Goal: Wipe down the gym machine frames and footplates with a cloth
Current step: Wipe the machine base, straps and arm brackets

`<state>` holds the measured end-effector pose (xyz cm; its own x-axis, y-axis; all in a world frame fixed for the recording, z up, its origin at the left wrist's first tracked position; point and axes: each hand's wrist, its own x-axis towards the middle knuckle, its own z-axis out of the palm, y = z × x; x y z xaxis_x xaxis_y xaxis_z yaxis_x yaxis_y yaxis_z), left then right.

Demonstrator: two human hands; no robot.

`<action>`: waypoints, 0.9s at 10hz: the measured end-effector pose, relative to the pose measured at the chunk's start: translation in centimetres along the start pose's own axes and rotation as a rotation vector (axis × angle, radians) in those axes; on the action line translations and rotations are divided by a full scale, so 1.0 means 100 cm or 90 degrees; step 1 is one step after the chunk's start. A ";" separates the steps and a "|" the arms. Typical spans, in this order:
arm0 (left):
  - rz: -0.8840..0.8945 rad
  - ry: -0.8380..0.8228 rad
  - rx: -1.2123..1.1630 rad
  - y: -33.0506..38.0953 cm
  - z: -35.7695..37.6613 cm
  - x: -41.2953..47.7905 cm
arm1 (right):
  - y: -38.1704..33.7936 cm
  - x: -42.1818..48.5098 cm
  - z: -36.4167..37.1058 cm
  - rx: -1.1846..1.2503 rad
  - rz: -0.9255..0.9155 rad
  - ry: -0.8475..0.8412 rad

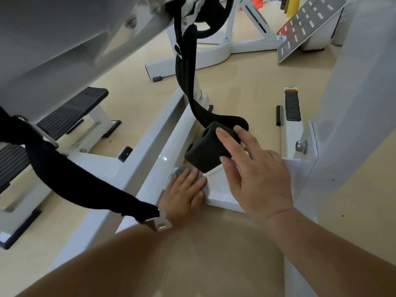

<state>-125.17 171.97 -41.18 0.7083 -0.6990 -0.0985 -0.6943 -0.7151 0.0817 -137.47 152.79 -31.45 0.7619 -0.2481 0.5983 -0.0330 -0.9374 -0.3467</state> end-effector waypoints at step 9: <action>-0.514 0.253 -0.844 0.086 -0.006 -0.005 | 0.003 -0.019 -0.029 -0.110 0.085 -0.185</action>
<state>-131.43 166.10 -39.85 0.9512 0.0415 -0.3057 0.3066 -0.2376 0.9217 -140.77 152.22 -30.58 0.8948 -0.3150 0.3165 -0.2347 -0.9348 -0.2667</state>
